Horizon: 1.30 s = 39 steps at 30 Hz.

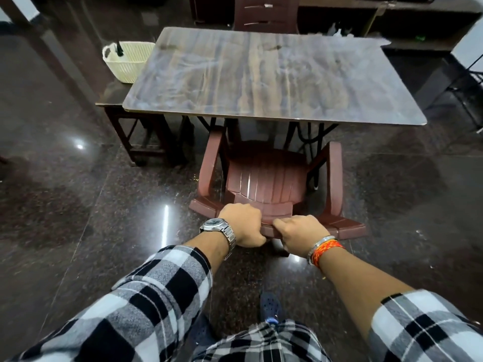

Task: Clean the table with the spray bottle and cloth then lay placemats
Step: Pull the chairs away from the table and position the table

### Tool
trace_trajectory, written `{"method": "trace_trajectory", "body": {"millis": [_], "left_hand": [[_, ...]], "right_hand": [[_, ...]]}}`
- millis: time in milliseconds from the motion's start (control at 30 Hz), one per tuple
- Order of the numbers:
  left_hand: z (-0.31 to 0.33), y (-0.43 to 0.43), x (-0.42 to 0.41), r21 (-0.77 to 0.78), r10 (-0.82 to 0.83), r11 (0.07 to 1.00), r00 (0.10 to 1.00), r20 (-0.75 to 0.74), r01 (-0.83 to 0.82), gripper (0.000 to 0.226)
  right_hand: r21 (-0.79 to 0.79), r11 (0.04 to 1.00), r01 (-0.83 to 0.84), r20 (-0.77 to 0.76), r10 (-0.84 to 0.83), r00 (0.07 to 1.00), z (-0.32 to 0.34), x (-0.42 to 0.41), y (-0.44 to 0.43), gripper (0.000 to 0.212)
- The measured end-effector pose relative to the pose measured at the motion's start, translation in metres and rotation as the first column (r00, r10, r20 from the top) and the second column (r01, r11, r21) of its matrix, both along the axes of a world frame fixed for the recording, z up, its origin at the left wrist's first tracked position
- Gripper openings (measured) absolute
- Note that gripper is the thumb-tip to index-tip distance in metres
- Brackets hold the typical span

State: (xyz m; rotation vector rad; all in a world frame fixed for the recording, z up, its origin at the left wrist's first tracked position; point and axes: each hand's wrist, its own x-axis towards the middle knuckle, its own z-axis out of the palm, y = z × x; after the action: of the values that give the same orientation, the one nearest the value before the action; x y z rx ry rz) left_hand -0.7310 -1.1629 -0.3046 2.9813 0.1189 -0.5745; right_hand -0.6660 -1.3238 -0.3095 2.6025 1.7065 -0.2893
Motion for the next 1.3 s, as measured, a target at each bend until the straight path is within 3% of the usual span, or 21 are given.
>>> {"method": "trace_trajectory", "body": {"millis": [333,1300], "left_hand": [[0.001,-0.018,0.042,0.037,0.040,0.998,0.998,0.057,-0.042,0.046],[0.004,-0.006,0.119,0.063,0.052,0.996,0.996,0.075,-0.057,0.039]], "right_hand": [[-0.124,0.992,0.002,0.057,0.005,0.998,0.005,0.050,-0.011,0.022],[-0.082,0.996,-0.045,0.098,0.053,0.994,-0.004,0.137,0.005,0.020]]}}
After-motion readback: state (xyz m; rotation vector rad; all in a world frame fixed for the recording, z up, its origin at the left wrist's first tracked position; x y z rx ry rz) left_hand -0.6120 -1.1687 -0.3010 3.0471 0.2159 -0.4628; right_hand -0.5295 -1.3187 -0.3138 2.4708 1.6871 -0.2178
